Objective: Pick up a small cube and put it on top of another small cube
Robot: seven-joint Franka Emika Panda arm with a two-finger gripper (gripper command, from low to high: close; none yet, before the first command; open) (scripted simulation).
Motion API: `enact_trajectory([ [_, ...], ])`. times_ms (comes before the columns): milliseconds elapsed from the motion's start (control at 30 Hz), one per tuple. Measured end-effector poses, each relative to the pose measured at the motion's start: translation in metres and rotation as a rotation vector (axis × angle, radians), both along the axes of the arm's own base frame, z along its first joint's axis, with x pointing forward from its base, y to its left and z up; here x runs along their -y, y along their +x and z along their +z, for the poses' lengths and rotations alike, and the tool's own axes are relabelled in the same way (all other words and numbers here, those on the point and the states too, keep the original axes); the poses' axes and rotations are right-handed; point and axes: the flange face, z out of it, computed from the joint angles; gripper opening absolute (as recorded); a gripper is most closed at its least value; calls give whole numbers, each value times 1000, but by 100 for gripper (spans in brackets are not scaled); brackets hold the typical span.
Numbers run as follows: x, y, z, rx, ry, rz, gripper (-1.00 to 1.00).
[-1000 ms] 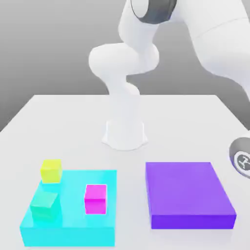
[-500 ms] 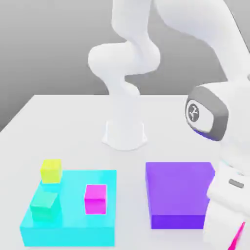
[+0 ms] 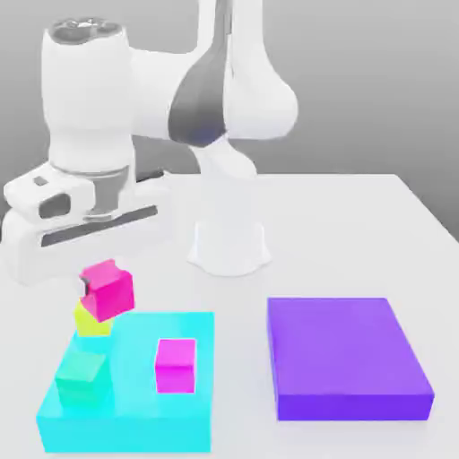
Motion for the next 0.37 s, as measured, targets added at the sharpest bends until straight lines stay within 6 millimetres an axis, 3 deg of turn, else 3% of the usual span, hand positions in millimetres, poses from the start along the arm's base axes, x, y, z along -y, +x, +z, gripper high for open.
enact_trajectory([
  [100, 21, -42, -8, 5, 39, -11, -100],
  [267, 24, -51, -57, 8, 52, -11, -100],
  [300, 24, -52, -67, 8, 49, -12, 100],
  [367, 24, -52, -67, 8, 49, -12, 100],
])
